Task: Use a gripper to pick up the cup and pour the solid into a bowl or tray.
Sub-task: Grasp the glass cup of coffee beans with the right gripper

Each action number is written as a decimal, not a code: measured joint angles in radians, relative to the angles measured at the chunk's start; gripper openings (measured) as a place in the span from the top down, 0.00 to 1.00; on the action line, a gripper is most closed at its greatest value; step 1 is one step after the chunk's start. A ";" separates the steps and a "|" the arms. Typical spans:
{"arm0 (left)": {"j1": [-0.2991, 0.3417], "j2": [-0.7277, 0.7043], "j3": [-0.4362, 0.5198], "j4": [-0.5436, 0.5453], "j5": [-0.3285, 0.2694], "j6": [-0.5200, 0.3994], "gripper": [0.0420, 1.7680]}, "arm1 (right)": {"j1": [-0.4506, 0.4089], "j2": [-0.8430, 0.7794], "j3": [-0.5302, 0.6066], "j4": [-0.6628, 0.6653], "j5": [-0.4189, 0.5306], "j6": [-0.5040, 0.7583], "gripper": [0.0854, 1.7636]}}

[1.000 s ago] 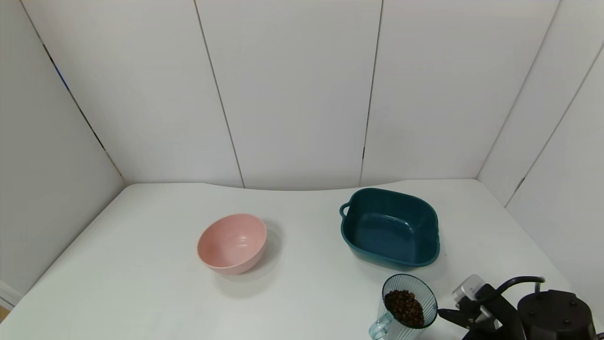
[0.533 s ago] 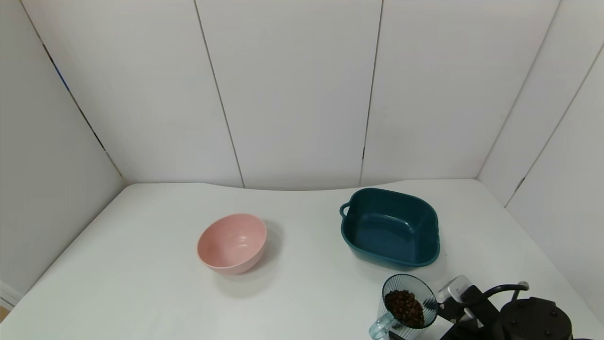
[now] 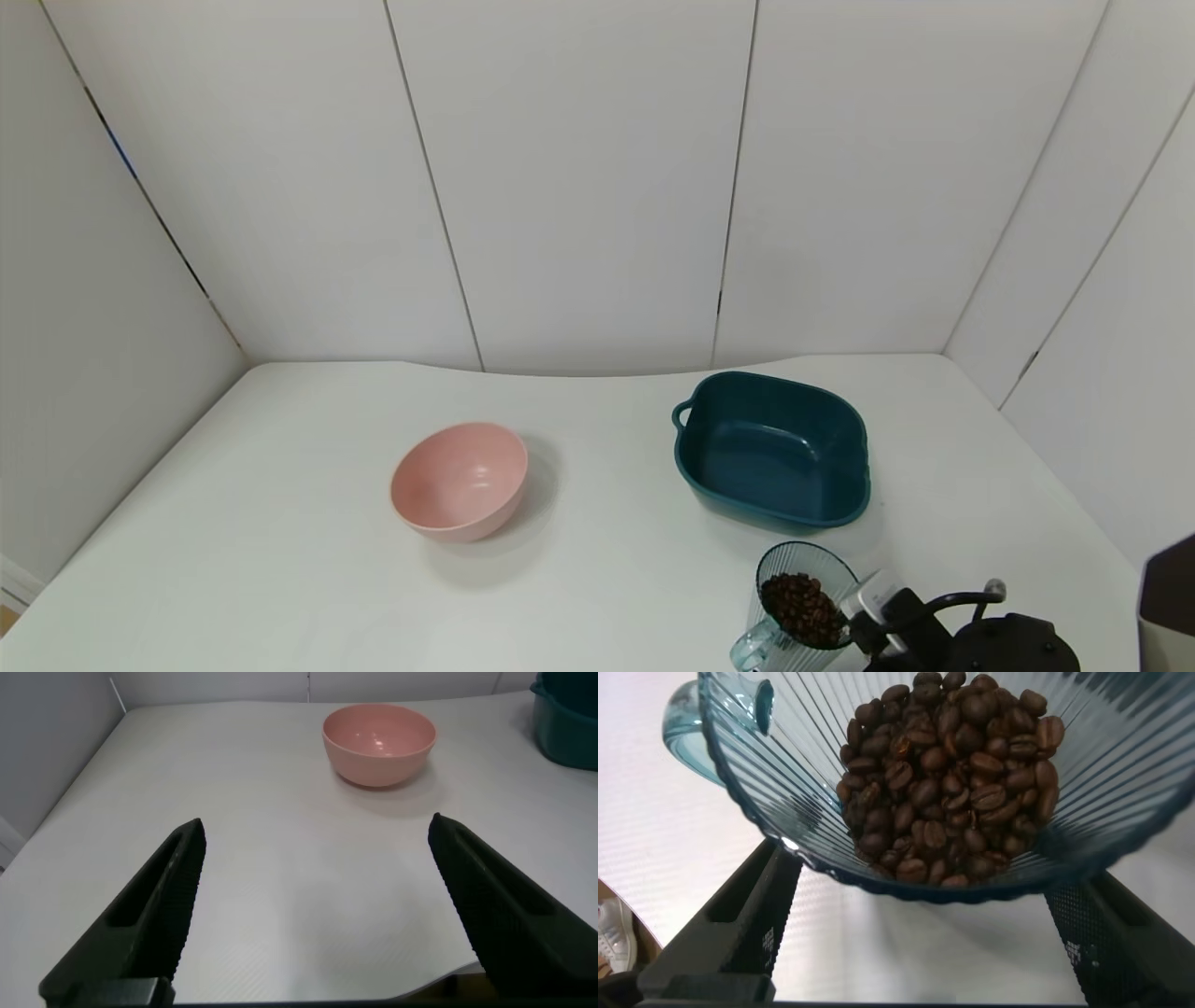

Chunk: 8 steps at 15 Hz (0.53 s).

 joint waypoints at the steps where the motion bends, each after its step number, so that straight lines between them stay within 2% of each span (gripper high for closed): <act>1: 0.000 0.000 0.000 0.000 0.000 0.000 0.03 | 0.001 0.004 -0.004 0.001 0.000 0.000 0.03; 8: 0.000 0.000 0.000 0.000 0.000 0.000 0.03 | 0.013 -0.004 -0.027 0.002 -0.033 0.000 0.03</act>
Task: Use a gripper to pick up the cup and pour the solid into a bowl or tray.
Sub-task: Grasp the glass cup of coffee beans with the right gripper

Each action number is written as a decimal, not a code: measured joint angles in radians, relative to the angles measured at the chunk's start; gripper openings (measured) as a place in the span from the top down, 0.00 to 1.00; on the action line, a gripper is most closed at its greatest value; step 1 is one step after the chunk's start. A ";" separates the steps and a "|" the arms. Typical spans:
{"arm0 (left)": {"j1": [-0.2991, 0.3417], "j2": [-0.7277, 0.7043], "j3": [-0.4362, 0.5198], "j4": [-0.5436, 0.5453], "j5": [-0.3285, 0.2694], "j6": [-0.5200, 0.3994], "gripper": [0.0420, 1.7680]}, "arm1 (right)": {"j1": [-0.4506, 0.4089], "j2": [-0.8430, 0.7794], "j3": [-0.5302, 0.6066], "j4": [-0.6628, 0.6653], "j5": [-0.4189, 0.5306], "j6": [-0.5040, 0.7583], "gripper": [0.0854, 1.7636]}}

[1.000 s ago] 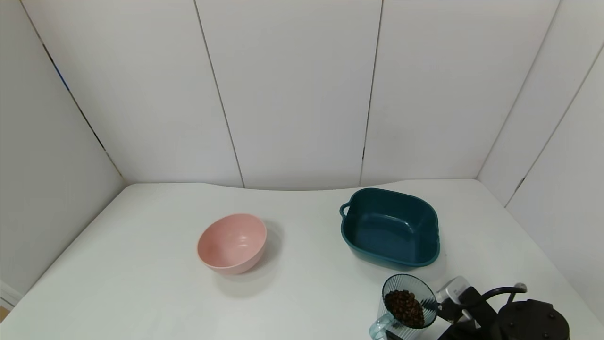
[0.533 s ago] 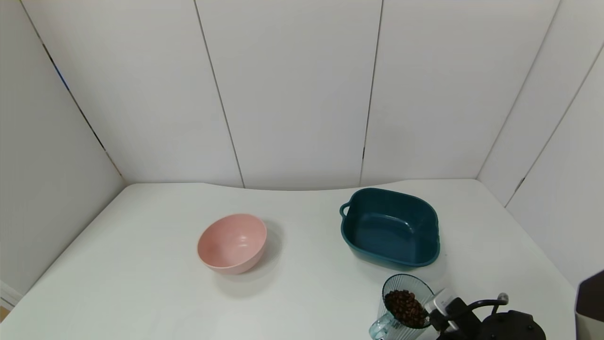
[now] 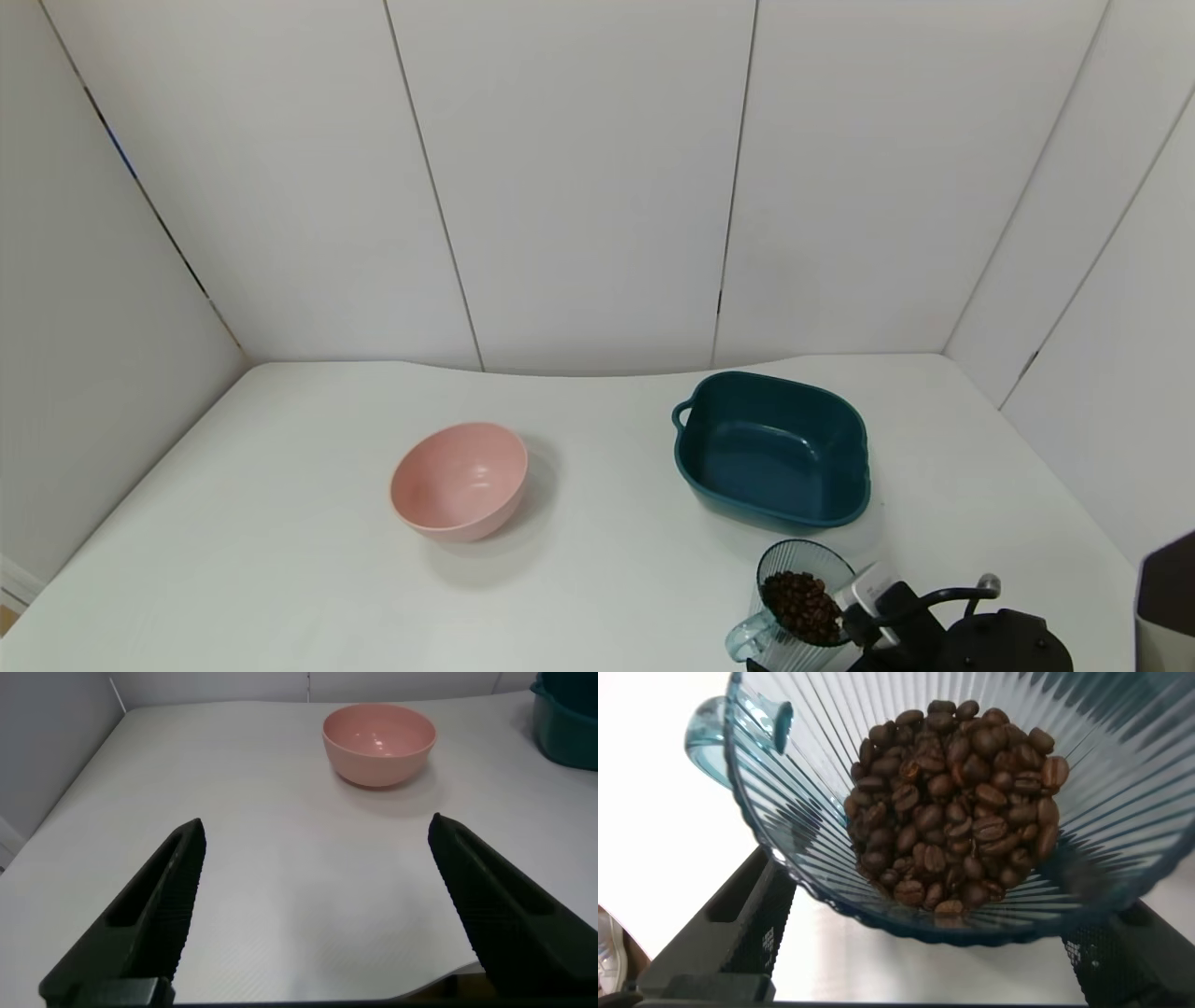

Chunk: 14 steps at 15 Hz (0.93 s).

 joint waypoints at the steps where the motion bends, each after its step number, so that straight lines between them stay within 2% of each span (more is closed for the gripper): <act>1: 0.000 0.000 0.000 0.000 0.000 0.000 0.03 | 0.001 -0.007 0.000 0.000 0.000 0.001 0.03; 14: 0.000 0.000 0.000 0.000 0.000 0.000 0.03 | -0.009 -0.029 -0.040 0.000 -0.020 0.004 0.03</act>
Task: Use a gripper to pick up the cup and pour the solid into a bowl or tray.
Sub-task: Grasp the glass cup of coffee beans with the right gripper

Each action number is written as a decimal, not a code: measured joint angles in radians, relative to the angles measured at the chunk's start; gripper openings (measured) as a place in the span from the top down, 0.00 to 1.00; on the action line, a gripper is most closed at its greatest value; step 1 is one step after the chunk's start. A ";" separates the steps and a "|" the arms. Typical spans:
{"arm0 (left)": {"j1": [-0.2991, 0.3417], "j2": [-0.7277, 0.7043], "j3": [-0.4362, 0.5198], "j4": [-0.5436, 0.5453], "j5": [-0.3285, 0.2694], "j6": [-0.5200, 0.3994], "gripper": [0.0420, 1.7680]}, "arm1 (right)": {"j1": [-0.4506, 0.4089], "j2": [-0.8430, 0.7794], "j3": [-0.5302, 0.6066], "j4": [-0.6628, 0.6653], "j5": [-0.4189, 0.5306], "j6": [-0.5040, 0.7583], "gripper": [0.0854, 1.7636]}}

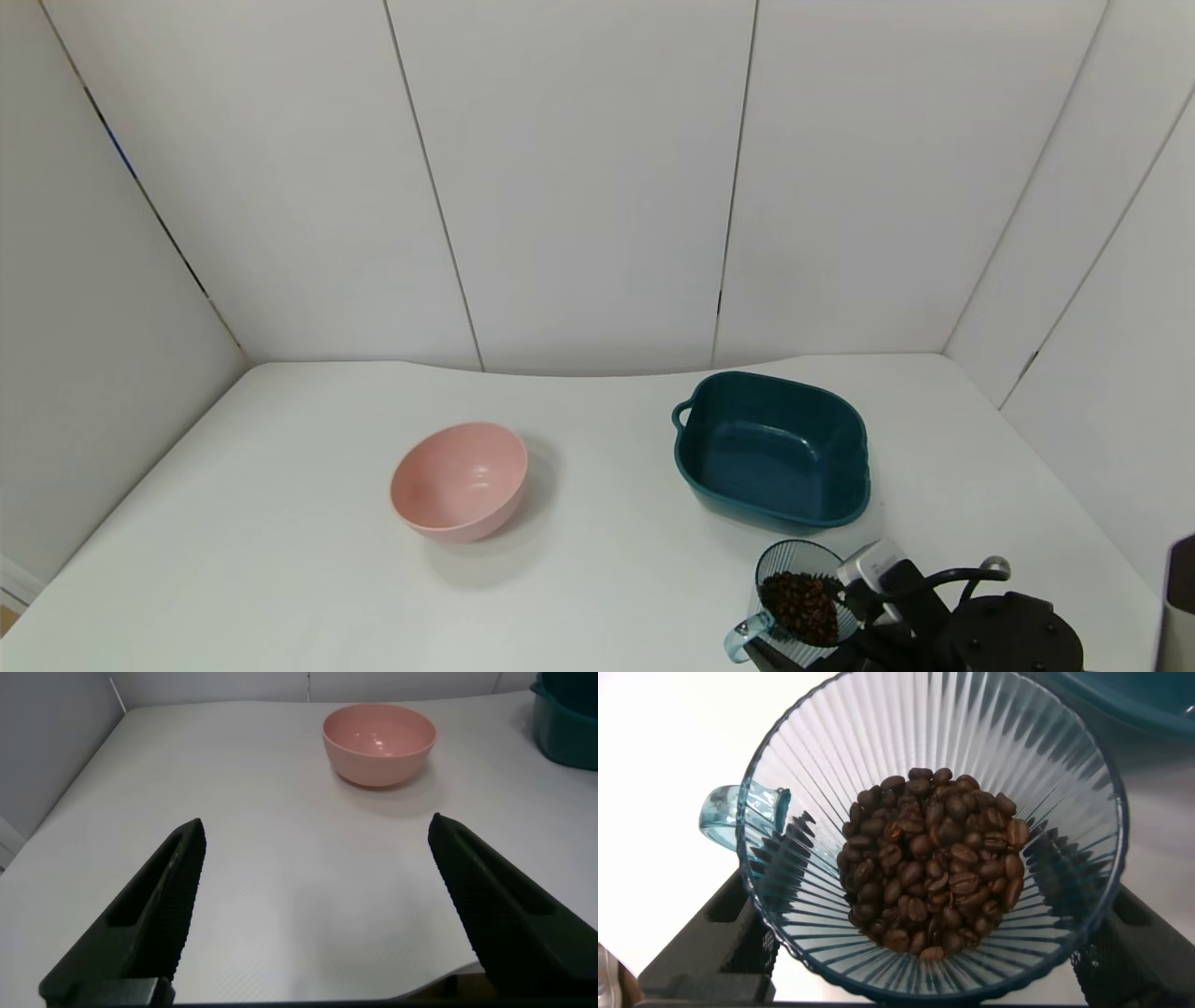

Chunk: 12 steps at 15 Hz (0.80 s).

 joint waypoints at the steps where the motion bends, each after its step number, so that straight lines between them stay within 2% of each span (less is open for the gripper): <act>1: 0.000 0.000 0.000 0.000 0.000 0.000 0.03 | -0.001 0.003 0.000 0.000 0.000 0.000 0.03; 9: 0.000 0.000 0.000 0.000 0.000 0.000 0.03 | 0.002 0.016 -0.009 0.000 0.000 0.012 0.03; 10: 0.000 0.000 0.000 0.000 0.000 0.000 0.03 | 0.004 0.016 -0.009 0.000 0.000 0.011 0.16; 12: 0.000 0.000 0.000 0.000 0.000 0.000 0.03 | 0.010 0.016 -0.004 -0.001 0.001 0.010 0.23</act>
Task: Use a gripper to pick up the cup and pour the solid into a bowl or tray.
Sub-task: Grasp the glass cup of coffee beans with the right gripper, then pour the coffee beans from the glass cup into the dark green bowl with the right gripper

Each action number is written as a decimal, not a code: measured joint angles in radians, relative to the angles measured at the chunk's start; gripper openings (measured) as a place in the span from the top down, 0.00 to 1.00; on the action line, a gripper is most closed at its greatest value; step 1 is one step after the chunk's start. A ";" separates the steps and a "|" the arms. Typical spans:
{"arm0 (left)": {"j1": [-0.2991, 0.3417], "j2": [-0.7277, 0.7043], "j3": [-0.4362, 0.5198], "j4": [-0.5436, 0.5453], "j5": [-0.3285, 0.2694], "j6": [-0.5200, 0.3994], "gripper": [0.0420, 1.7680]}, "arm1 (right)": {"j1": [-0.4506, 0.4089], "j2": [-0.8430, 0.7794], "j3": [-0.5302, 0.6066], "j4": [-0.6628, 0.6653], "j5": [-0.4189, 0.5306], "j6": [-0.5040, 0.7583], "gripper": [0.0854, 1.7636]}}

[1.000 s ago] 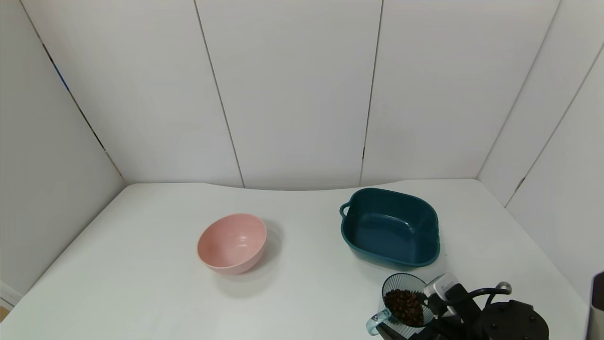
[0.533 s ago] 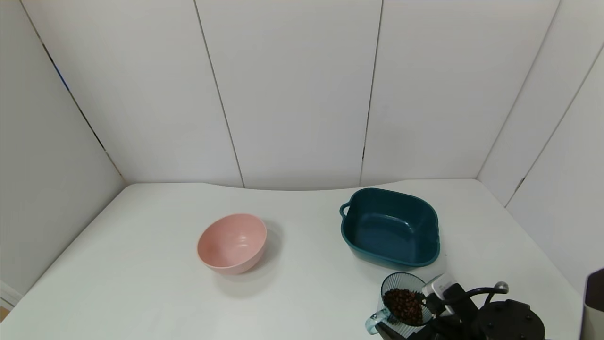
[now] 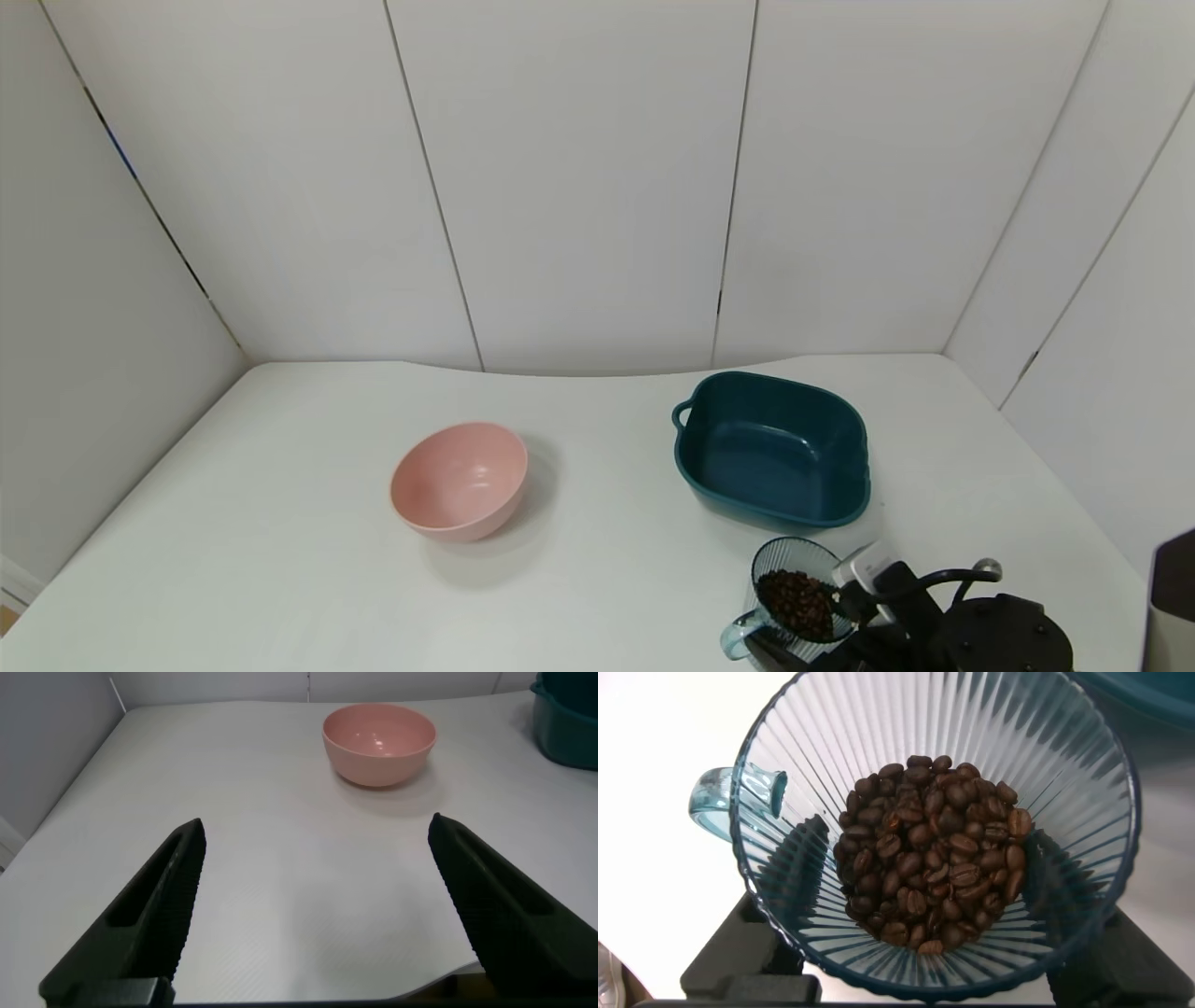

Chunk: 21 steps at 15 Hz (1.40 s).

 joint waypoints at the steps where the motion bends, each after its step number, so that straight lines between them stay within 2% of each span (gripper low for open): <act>1: 0.000 0.000 0.000 0.000 0.000 0.000 0.03 | 0.001 0.000 0.000 0.000 0.000 0.000 0.24; 9: 0.000 0.000 0.000 0.000 0.000 0.000 0.03 | 0.003 -0.014 0.004 0.004 0.004 0.001 0.25; 16: 0.000 0.000 0.000 0.000 0.000 0.000 0.03 | 0.017 -0.114 0.004 0.012 0.002 -0.021 0.25; 19: 0.000 0.000 0.000 0.000 0.000 0.000 0.03 | 0.017 -0.168 -0.024 0.077 -0.022 -0.039 0.25; 21: 0.000 0.000 0.000 0.000 0.000 0.000 0.03 | 0.017 -0.220 -0.060 0.184 -0.029 -0.044 0.25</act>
